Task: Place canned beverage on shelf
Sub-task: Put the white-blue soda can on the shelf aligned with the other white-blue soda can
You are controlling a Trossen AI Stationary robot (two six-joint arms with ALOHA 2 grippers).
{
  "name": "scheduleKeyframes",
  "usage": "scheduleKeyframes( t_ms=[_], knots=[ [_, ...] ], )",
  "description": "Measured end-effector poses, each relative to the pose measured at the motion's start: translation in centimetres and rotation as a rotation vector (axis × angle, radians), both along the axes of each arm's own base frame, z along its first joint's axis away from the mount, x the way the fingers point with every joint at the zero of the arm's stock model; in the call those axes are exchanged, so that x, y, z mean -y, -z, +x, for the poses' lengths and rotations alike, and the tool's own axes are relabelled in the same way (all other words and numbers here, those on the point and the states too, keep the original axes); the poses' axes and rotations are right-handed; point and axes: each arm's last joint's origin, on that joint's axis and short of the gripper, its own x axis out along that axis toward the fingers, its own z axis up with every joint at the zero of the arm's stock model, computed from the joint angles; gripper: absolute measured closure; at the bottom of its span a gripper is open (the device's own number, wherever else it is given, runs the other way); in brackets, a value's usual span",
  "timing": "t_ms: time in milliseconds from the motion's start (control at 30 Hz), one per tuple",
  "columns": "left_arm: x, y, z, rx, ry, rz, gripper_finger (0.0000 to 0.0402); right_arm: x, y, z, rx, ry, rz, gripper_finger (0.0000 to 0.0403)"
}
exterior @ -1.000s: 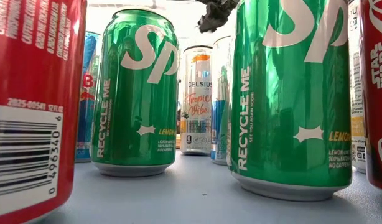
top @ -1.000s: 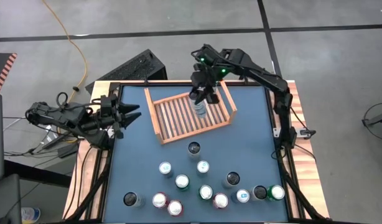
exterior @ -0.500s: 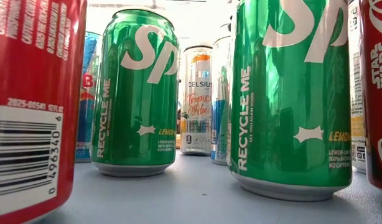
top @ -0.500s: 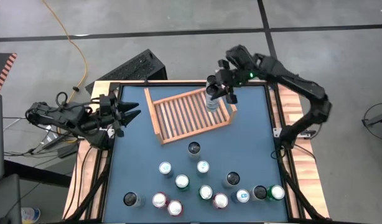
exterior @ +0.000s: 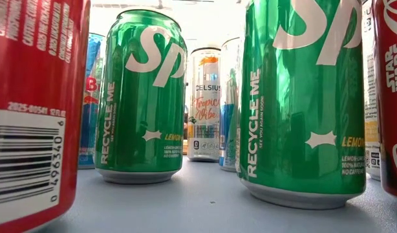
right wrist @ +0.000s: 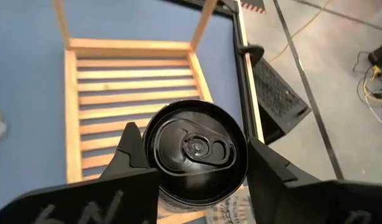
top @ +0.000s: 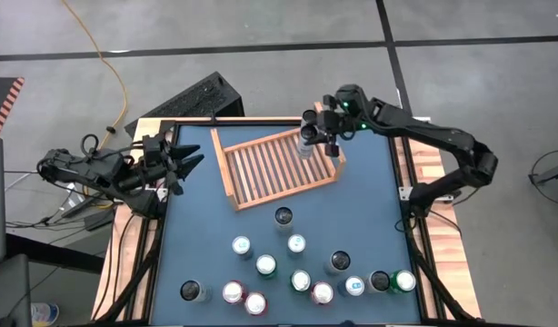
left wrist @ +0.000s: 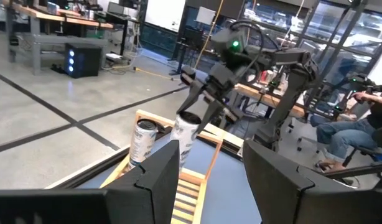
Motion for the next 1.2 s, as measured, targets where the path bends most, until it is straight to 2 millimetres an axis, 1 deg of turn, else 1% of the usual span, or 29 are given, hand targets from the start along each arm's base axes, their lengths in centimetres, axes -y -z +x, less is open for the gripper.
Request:
scheduleKeyframes(
  t_ms=[233,367,467,633,700,767,967,1100,1133,1200],
  knots=[
    [0.0,0.0,0.0,0.000,0.000,0.000,0.0236,2.3,1.8,0.2,-0.039,0.014,0.060,0.0270],
    [0.0,0.0,0.0,-0.001,-0.003,0.001,0.0236,3.0,2.3,0.0,-0.052,0.016,0.054,0.0270],
    [0.0,0.0,0.0,-0.005,-0.018,0.006,0.0236,3.3,2.9,-0.3,-0.045,-0.013,0.059,0.0269],
    [-0.1,0.0,-0.1,-0.006,-0.056,0.002,0.0236,4.1,3.1,-0.8,-0.050,-0.017,0.023,0.0269],
    [-0.2,0.0,-0.1,-0.006,-0.059,0.002,0.0236,4.5,3.4,-0.8,-0.050,-0.013,0.030,0.0269],
    [-0.2,0.0,-0.1,-0.006,-0.068,0.001,0.0236,4.9,3.7,-1.2,-0.060,-0.010,0.056,0.0269],
    [-0.2,0.0,-0.1,-0.006,-0.080,-0.001,0.0236,5.7,4.0,-1.4,-0.060,-0.019,0.046,0.0269],
    [-0.3,0.0,-0.2,-0.006,-0.103,-0.003,0.0236,5.9,3.8,-1.3,-0.032,-0.024,0.018,0.0269],
    [-0.3,0.0,-0.2,-0.006,-0.105,-0.004,0.0236,6.0,3.9,-1.4,-0.030,-0.020,0.018,0.0269],
    [-0.3,0.0,-0.2,-0.007,-0.106,-0.002,0.0236,6.0,4.7,-1.7,-0.028,-0.011,0.024,0.0269]
  ],
)
